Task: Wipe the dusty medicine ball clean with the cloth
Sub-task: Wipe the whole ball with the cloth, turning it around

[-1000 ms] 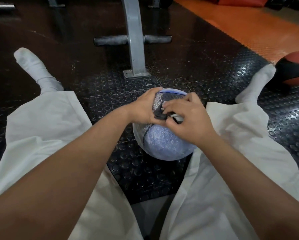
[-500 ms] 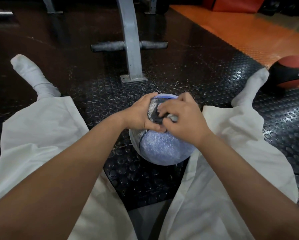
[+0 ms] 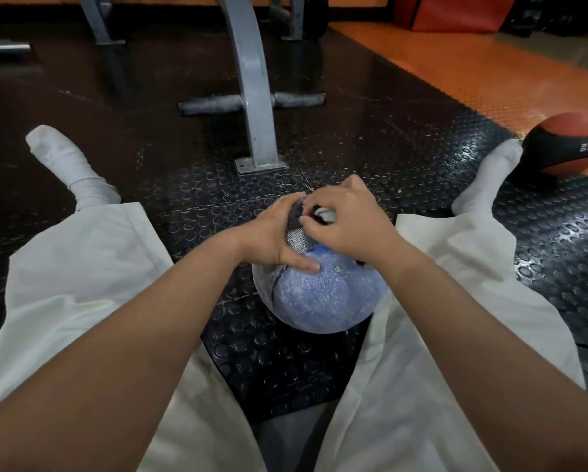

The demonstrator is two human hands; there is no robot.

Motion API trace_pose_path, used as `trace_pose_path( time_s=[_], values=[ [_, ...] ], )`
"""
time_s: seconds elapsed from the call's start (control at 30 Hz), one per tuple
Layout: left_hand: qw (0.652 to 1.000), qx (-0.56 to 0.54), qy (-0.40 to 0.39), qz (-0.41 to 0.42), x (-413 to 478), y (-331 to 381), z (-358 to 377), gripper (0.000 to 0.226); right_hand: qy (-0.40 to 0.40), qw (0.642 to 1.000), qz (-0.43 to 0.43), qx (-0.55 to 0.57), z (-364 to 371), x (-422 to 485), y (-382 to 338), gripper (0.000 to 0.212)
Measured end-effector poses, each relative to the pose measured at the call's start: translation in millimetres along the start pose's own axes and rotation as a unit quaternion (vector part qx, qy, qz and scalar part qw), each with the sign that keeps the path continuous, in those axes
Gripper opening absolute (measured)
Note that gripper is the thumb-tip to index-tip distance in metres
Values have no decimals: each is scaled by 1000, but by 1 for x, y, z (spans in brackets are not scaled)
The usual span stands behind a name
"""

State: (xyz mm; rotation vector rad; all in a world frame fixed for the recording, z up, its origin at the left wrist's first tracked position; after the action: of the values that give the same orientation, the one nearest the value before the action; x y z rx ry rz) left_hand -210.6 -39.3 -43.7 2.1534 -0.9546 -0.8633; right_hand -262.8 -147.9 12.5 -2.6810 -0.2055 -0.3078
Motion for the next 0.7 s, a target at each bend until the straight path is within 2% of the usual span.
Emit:
trace_pose_path(
  time_s=[0.1, 0.2, 0.33, 0.43, 0.5, 0.6, 0.7],
  values=[
    [1000, 30, -4, -7, 1, 3, -4, 144, 48, 996, -78, 4, 3, -30, -15, 29],
    [999, 51, 9, -1, 0, 10, 0, 143, 50, 991, -124, 14, 1, -43, -13, 21],
    [998, 60, 10, -4, -3, 11, 10, 141, 87, 991, -49, 89, -11, -45, 15, 3],
    [998, 65, 24, 0, -6, 13, 12, 134, 128, 979, 41, 154, -18, -47, 39, 14],
    [997, 66, 26, -6, -7, 12, 11, 134, 135, 980, 55, 137, -18, -46, 36, 14],
    [997, 69, 12, -20, -7, 9, 6, 138, 102, 993, -18, 56, -3, -45, 0, 6],
    [996, 83, -12, -23, -7, 6, 1, 145, 65, 993, -98, 16, 10, -52, -19, 21]
  ],
)
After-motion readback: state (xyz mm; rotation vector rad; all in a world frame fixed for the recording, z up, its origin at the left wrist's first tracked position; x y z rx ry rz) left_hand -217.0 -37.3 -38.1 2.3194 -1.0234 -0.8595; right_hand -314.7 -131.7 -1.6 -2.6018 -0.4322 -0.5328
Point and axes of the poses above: each hand's wrist, its own x-axis towards the middle knuckle, its own z-axis out of the palm, y = z × x, the point moved 6 cm from there along x, towards the middle knuckle, and after that the axes turned 9 degrees about -y, right-handed, at the moved point
